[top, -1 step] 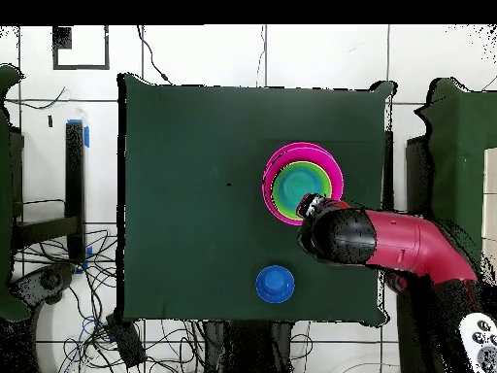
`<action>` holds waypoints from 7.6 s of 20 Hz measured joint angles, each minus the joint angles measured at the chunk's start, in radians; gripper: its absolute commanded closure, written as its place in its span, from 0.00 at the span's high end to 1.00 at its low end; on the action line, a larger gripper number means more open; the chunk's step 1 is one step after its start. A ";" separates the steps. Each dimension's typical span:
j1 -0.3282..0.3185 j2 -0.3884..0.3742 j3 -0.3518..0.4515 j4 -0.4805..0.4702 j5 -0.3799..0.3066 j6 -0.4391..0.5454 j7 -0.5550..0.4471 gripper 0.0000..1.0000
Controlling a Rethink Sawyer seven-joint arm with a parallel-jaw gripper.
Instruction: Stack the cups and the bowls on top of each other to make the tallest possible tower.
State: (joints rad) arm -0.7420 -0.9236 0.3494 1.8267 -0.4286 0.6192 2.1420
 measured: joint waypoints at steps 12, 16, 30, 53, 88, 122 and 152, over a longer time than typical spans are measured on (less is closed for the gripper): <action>0.022 0.100 0.000 -0.048 -0.003 -0.091 0.000 0.00; 0.030 0.132 0.000 -0.074 -0.004 -0.102 0.000 0.00; 0.052 0.227 0.003 -0.137 -0.004 -0.164 0.000 0.00; 0.062 0.321 0.006 -0.138 -0.004 -0.256 0.000 1.00; 0.046 -0.004 -0.003 -0.036 0.064 -0.140 0.000 1.00; 0.049 -0.136 -0.001 0.146 0.223 -0.159 0.000 1.00; 0.059 -0.055 -0.001 0.292 0.228 -0.367 0.000 1.00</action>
State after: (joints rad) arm -0.6834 -0.9784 0.3481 2.1187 -0.2006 0.2526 2.1420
